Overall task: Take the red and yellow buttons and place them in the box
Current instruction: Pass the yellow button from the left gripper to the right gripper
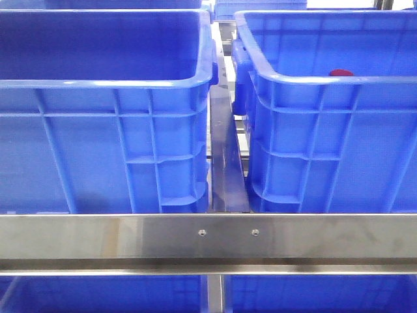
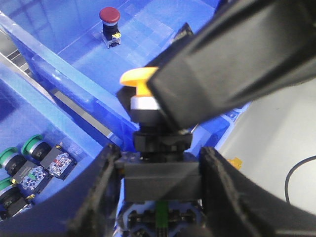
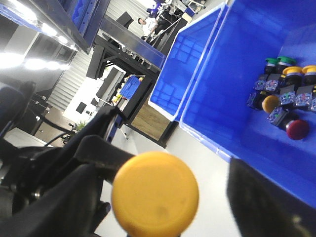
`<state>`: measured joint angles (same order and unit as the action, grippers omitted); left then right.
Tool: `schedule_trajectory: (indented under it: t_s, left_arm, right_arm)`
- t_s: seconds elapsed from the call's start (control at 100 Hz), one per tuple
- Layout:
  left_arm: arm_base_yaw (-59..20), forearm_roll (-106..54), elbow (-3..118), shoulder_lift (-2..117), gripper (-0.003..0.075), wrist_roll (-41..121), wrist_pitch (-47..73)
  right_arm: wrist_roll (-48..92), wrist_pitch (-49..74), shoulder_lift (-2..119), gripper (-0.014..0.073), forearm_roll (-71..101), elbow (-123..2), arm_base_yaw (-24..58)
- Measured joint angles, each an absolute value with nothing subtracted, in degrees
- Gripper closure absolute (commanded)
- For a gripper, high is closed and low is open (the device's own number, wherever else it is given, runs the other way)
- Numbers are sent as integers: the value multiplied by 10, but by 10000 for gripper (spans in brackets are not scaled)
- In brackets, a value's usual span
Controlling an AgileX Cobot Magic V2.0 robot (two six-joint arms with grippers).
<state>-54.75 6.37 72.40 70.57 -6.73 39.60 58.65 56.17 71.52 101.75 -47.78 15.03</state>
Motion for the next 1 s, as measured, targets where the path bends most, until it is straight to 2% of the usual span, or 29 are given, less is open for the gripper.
schedule_trajectory:
  t_s: [0.14, 0.21, 0.28, 0.38, 0.53, 0.6, 1.0]
  left_arm:
    - [-548, 64, 724, 706, 739, -67, 397]
    - [-548, 64, 724, 706, 738, -67, 397]
    - [-548, 64, 724, 706, 716, -67, 397]
    - [-548, 64, 723, 706, 586, -67, 397]
    - [-548, 64, 723, 706, 297, -67, 397]
    - [-548, 64, 723, 706, 244, -67, 397]
    - [-548, 64, 723, 706, 236, -81, 416]
  right_arm:
    - [586, 566, 715, 395, 1017, -480, 150]
    - [586, 566, 715, 449, 1017, -480, 150]
    - [586, 567, 715, 465, 1017, -480, 150]
    - [588, 568, 715, 465, 1016, -480, 150]
    - [593, 569, 715, 465, 1016, -480, 150]
    - [602, 570, 715, 465, 1015, -480, 150]
    - [661, 537, 715, 465, 1013, -480, 128]
